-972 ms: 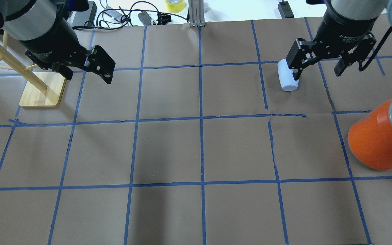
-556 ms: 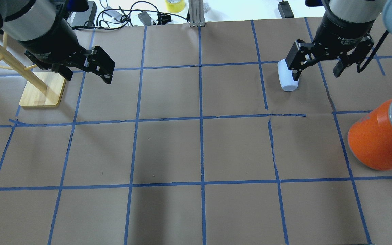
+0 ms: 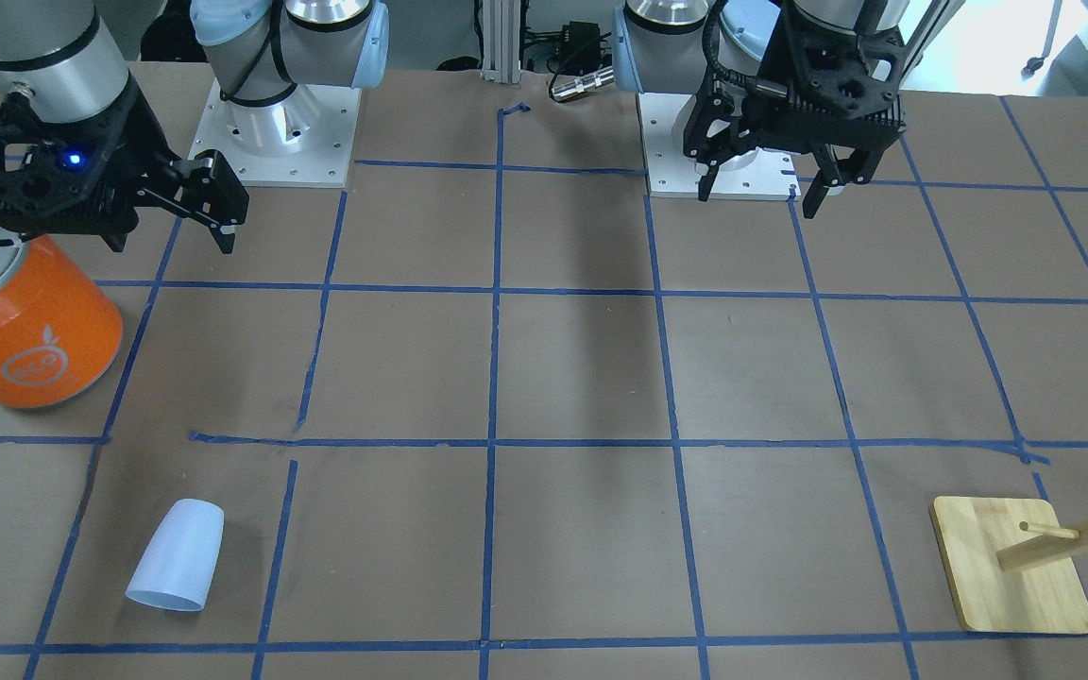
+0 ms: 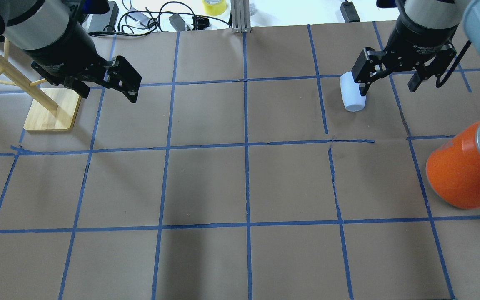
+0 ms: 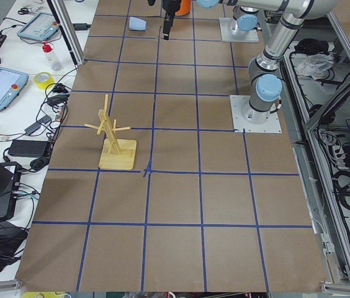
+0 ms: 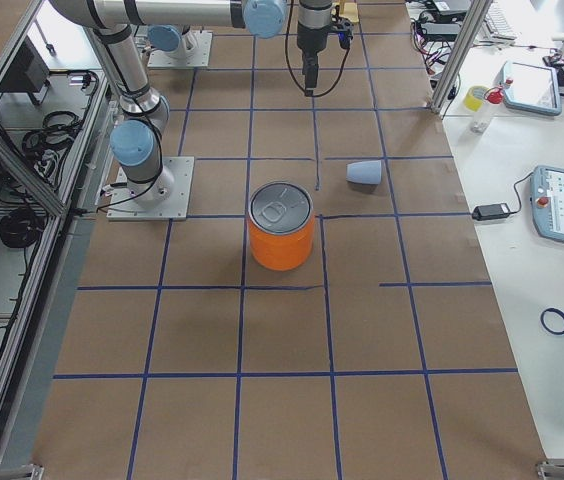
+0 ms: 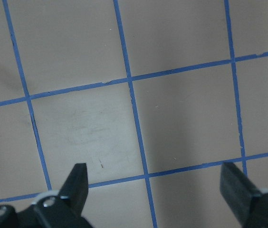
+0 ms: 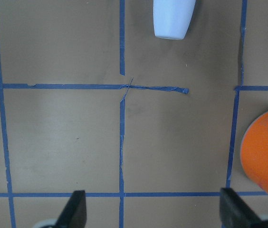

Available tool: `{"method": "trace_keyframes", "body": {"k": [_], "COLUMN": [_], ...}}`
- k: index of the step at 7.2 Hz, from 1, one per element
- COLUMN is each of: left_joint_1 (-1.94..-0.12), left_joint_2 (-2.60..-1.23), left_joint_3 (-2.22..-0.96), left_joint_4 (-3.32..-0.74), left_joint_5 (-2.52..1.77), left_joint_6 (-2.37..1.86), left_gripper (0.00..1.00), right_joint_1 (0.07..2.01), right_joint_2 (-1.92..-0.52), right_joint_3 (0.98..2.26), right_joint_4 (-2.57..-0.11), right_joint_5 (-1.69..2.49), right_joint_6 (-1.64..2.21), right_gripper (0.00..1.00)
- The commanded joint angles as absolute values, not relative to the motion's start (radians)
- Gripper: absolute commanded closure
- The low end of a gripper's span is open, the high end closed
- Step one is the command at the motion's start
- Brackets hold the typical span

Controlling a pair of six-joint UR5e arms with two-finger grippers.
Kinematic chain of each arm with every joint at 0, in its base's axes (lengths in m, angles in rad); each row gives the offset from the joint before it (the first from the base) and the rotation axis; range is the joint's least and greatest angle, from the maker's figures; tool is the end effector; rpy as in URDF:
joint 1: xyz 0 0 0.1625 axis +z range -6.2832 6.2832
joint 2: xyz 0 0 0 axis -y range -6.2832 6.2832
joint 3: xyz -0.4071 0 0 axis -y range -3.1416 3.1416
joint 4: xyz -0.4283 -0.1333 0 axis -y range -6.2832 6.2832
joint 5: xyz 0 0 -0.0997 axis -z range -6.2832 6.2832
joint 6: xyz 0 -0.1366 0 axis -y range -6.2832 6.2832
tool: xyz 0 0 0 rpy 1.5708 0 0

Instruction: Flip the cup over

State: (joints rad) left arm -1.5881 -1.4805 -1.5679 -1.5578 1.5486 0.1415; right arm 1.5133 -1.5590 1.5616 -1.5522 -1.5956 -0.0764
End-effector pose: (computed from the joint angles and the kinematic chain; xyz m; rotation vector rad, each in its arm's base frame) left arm -0.1450 -0.5009 0.4826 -0.2494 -3.1116 0.1677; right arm 0.0992 -0.5365 0.4298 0.0299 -3.1179 -0.0356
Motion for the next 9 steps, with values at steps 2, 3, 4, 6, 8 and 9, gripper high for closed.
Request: {"method": "trace_keyframes", "body": {"k": [2,3,4,6,8,9], "left_joint_1": [-1.591,-1.591,-1.591,-1.591,-1.591,-1.592], "left_joint_2": [-1.483,-1.476,-1.473,-1.479,-1.485,-1.483], "left_joint_3": [-1.568,-1.568,-1.568,-1.566,-1.565,-1.565], "left_joint_4": [-1.551,-1.552,-1.552,-1.552,-1.551,-1.549], "left_joint_5": [1.533,1.516,1.514,1.516,1.514,1.513], "left_joint_6": [0.141,0.141,0.141,0.141,0.141,0.141], "left_gripper": [0.0,0.0,0.0,0.0,0.0,0.0], "right_joint_1": [1.509,1.503,1.484,1.454,1.451,1.451], "right_joint_2": [-1.444,-1.389,-1.329,-1.222,-1.102,-1.047], "right_joint_3": [1.571,1.571,1.571,1.571,1.571,1.571], "right_joint_4": [-1.647,-1.695,-1.792,-1.949,-2.127,-2.223], "right_joint_5": [-1.607,-1.608,-1.6,-1.601,-1.609,-1.609], "right_joint_6": [-0.077,-0.077,-0.072,-0.072,-0.061,-0.057], "right_gripper": [0.0,0.0,0.0,0.0,0.0,0.0]}}
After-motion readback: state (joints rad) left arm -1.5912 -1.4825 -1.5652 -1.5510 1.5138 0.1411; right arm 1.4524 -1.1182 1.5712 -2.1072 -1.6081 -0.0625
